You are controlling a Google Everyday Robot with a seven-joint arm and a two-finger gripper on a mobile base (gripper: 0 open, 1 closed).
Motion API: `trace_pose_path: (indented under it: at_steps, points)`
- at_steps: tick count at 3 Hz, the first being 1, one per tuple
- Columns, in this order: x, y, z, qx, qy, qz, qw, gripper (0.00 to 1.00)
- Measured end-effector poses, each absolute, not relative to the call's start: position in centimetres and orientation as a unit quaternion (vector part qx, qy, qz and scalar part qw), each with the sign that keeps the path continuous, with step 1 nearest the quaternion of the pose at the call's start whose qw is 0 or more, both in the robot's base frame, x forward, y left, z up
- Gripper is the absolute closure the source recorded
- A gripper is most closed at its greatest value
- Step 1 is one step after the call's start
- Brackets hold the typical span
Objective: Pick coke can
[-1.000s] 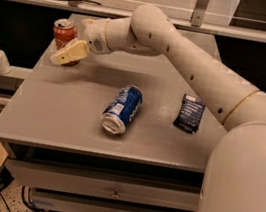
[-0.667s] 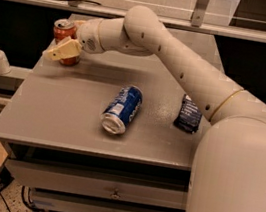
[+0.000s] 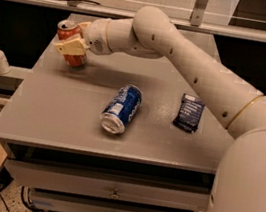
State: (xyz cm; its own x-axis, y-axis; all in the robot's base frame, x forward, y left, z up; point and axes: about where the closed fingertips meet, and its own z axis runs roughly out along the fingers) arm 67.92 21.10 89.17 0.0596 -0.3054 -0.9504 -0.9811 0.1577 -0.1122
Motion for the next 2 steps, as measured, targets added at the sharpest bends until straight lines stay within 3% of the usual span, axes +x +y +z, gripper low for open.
trace_pose_path:
  at_steps: [1,2]
  points:
    - [66.3,17.7,91.8,-0.555,0.586,0.314,0.5,0.87]
    - [65.5,13.2,96.7,-0.572,0.558,0.278,0.532,1.0]
